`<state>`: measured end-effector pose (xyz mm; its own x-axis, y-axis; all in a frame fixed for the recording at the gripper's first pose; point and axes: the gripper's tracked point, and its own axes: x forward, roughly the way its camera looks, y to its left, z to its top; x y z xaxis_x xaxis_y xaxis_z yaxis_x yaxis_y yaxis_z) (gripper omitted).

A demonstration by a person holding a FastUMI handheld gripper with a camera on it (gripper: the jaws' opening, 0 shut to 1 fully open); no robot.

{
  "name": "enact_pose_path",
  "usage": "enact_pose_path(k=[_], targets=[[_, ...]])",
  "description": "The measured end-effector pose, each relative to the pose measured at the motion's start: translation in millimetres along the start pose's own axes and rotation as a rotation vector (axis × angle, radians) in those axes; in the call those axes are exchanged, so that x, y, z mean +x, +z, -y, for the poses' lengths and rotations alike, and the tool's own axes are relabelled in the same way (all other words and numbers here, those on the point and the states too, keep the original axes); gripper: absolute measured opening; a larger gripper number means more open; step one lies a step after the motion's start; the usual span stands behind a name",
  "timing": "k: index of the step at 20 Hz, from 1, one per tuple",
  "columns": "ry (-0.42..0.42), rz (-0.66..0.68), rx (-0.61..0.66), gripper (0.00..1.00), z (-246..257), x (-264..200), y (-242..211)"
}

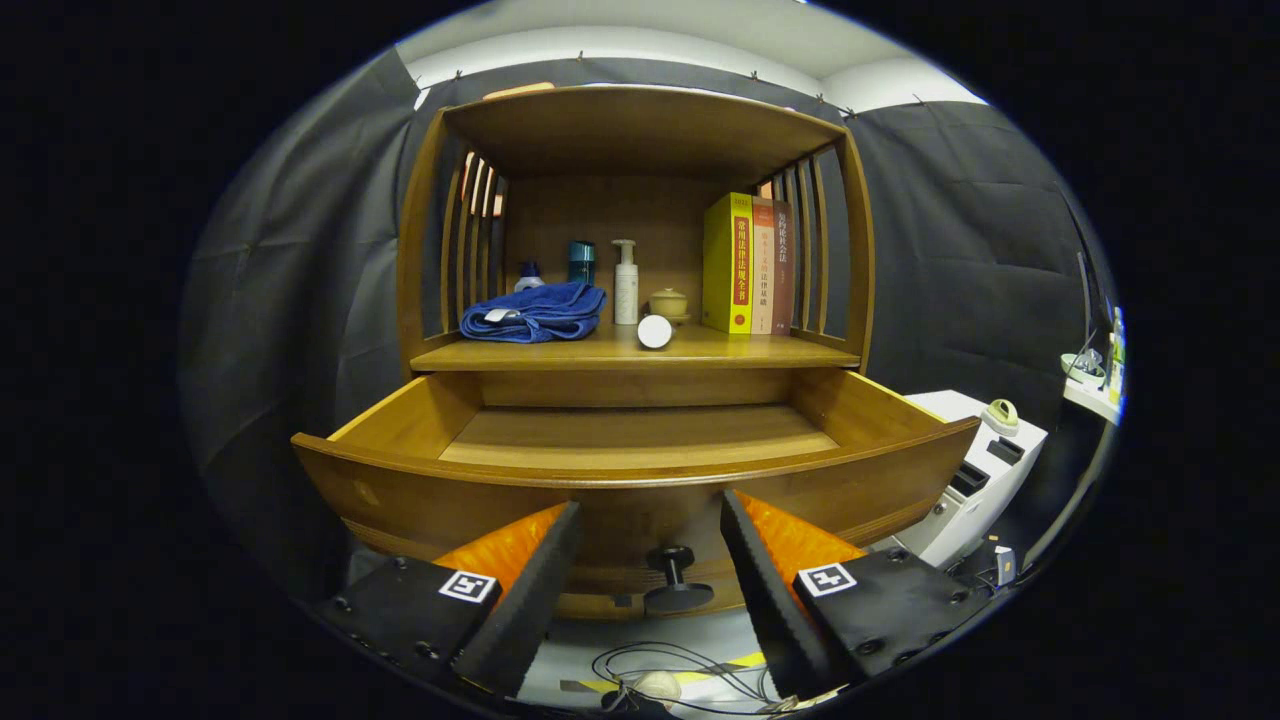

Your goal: Pull open the drawer, take out the items inside it, and place them on the countertop above the cabinet.

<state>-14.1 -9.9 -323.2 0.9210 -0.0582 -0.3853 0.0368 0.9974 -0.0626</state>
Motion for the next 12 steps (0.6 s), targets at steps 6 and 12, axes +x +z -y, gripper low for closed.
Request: enact_pose_path(k=[6,12], targets=[[-0.019,0.002,-0.003,0.94,0,33,8],[-0.023,-0.03,0.014,0.95,-3,70,11]])
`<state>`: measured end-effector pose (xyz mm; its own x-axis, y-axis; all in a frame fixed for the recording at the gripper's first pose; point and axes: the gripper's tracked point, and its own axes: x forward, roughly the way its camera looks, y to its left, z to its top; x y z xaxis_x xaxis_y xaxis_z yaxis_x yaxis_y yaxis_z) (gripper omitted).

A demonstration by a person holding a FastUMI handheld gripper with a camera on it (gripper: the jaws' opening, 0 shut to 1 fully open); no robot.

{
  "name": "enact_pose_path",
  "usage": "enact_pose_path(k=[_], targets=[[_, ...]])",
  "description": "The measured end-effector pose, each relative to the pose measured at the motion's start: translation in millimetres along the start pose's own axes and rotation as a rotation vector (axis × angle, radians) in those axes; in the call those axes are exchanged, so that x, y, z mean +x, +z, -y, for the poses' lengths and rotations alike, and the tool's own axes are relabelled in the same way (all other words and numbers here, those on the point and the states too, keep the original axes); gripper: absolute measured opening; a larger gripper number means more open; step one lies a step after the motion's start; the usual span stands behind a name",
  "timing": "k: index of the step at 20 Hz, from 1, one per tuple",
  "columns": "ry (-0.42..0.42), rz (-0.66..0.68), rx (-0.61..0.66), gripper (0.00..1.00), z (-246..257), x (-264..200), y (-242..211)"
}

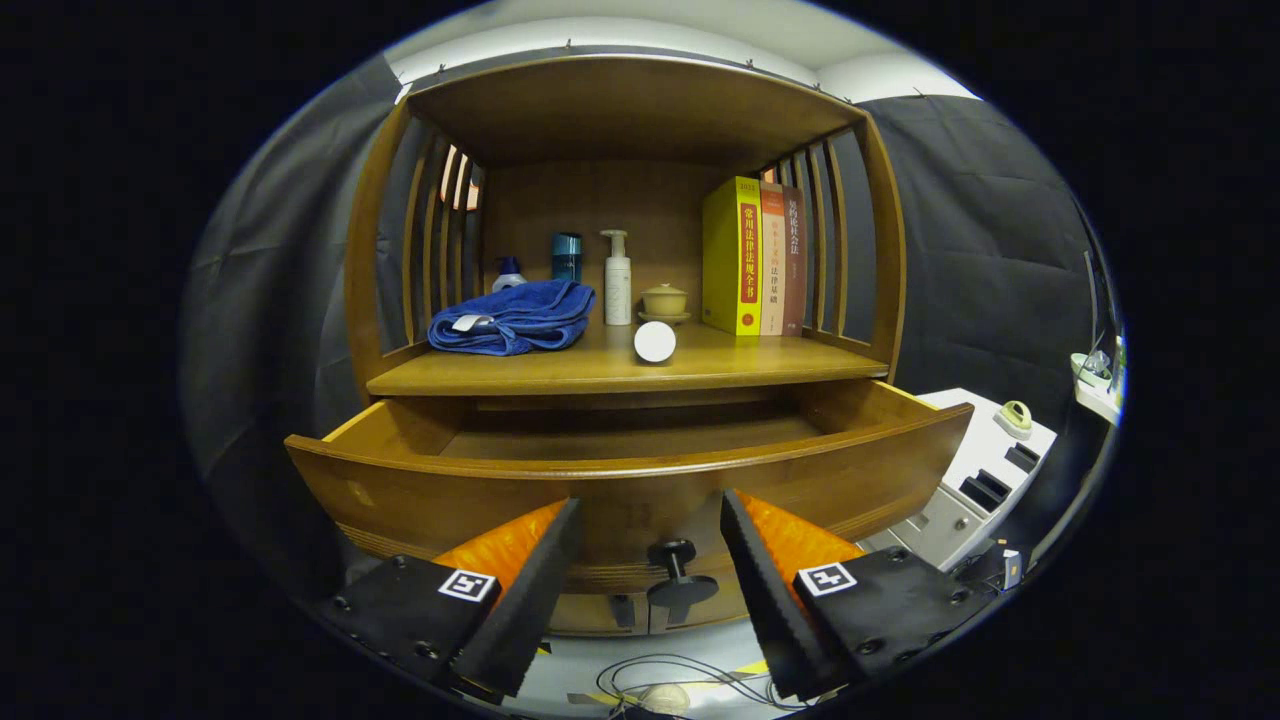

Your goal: Pull open the drawer, take out the items inside it, and place them on the countertop above the cabinet.

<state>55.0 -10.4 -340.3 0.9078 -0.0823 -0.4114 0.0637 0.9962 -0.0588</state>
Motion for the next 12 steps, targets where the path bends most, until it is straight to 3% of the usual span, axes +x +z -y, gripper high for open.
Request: enact_pose_path(k=[12], targets=[[-0.028,-0.083,-0.013,0.95,-9,67,-14]])
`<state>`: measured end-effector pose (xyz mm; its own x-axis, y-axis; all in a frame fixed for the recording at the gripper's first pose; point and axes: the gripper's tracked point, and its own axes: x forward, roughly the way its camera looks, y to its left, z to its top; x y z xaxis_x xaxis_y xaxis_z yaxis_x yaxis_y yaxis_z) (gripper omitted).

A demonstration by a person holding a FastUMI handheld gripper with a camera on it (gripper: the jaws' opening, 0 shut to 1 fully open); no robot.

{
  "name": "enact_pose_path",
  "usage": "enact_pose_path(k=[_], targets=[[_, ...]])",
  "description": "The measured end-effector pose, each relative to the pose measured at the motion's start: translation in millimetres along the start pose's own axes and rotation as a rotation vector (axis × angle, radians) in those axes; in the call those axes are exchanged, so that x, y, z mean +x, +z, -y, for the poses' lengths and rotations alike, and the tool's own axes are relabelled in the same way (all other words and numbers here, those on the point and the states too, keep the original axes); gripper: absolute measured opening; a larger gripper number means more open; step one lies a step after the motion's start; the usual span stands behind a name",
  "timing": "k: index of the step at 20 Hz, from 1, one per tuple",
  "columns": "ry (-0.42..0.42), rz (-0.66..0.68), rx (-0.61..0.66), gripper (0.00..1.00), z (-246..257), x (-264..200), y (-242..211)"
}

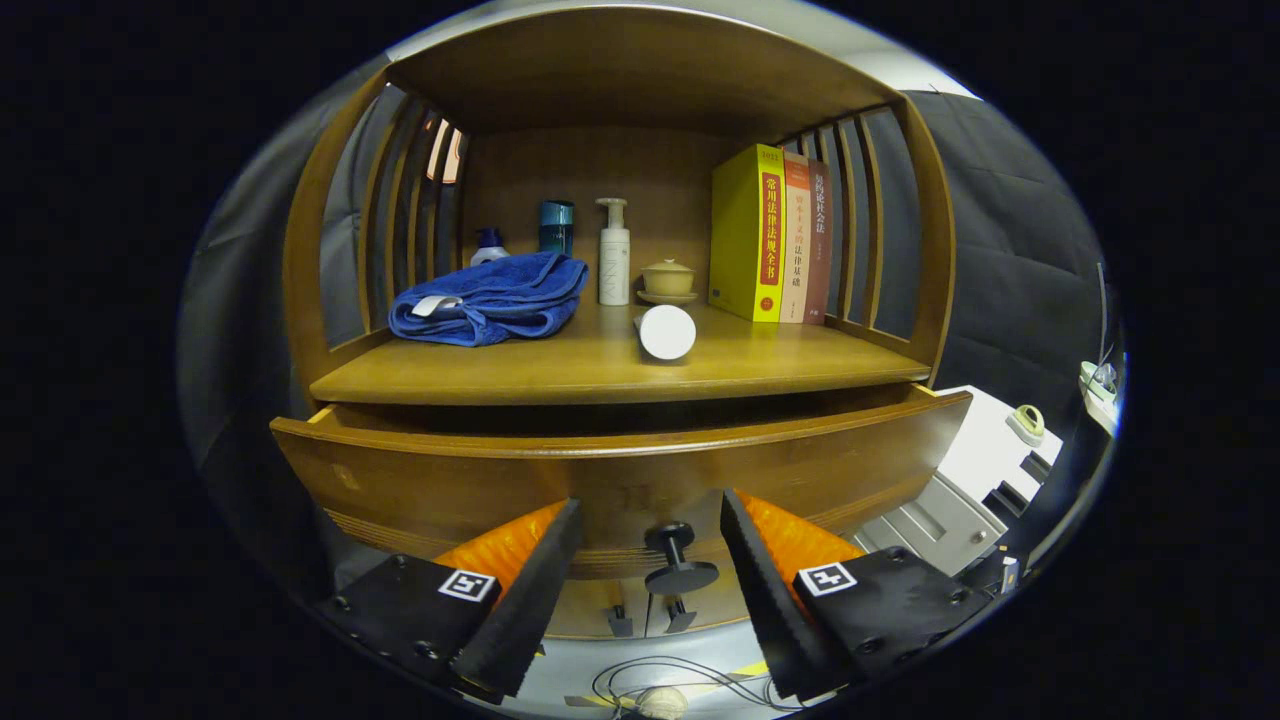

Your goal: Pull open the drawer, take out the items inside it, and place them on the countertop above the cabinet.

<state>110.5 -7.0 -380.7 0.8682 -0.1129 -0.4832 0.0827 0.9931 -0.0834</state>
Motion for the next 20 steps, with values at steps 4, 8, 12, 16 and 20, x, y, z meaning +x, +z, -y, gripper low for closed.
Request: enact_pose_path(k=[4,8,12,16,20], targets=[[-0.001,-0.009,-0.01,0.94,-3,19,4],[-0.02,-0.025,-0.021,0.94,-7,32,9],[-0.004,-0.031,-0.009,0.94,-6,28,11],[0.004,0.002,-0.004,0.94,2,5,51],[0.048,0.052,0.04,0.94,-1,-27,113]])
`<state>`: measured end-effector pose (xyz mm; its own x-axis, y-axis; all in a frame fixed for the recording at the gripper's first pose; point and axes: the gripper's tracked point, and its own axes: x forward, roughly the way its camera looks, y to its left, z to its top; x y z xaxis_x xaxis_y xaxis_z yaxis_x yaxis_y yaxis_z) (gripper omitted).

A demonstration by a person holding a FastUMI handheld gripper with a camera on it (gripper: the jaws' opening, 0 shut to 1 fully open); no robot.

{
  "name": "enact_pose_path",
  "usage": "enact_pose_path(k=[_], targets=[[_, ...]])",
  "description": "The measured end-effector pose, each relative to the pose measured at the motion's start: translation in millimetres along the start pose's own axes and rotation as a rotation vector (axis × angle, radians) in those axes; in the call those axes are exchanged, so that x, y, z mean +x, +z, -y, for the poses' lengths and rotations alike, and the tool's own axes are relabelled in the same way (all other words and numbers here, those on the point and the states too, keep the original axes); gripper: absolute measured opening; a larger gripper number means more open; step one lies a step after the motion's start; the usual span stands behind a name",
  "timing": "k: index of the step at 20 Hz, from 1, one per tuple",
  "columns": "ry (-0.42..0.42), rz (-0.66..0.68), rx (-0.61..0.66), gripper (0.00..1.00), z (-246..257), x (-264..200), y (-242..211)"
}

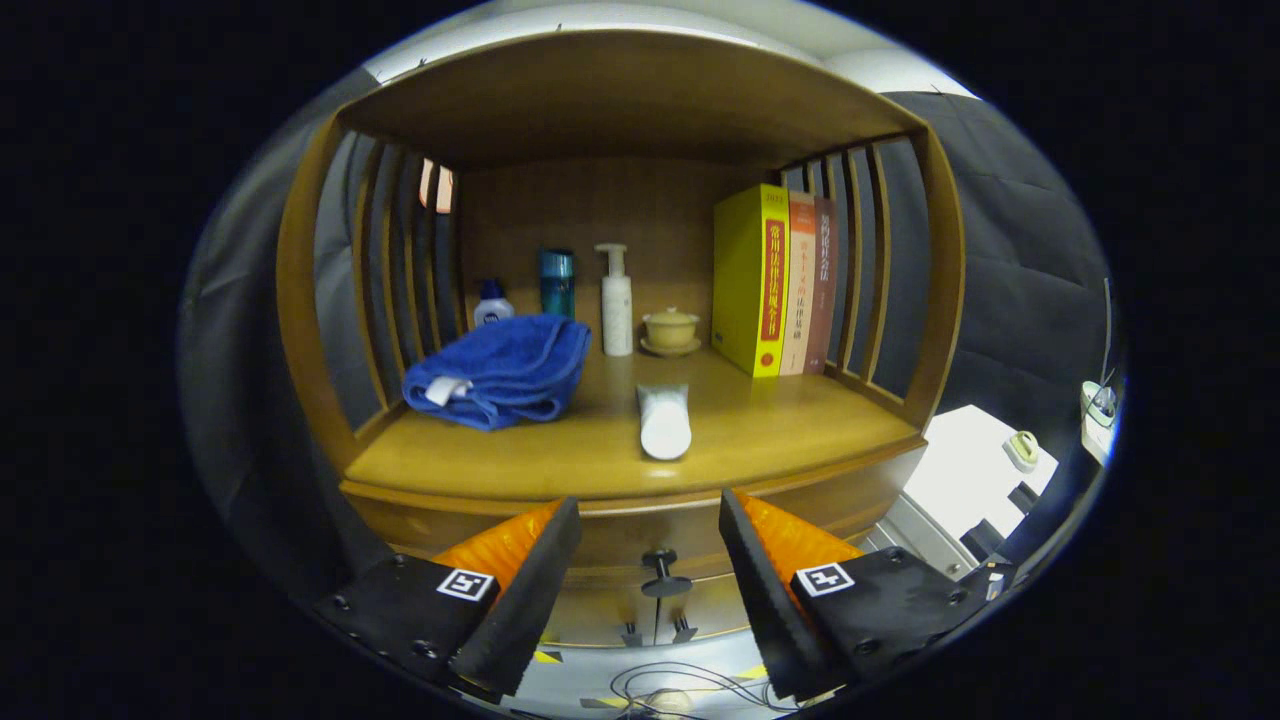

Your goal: Pull open the drawer, take out the items inside it, and place them on the countertop above the cabinet.

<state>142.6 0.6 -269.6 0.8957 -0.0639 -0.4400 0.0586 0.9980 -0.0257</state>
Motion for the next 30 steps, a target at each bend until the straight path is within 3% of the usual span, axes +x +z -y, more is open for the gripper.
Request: enact_pose_path(k=[9,15,21,30], targets=[[0.043,0.143,0.012,0.95,11,-73,156],[0.05,0.211,-0.008,0.95,21,-113,221],[0.061,0.235,-0.006,0.95,24,-135,243],[0.076,0.243,0.005,0.95,15,-137,235]])
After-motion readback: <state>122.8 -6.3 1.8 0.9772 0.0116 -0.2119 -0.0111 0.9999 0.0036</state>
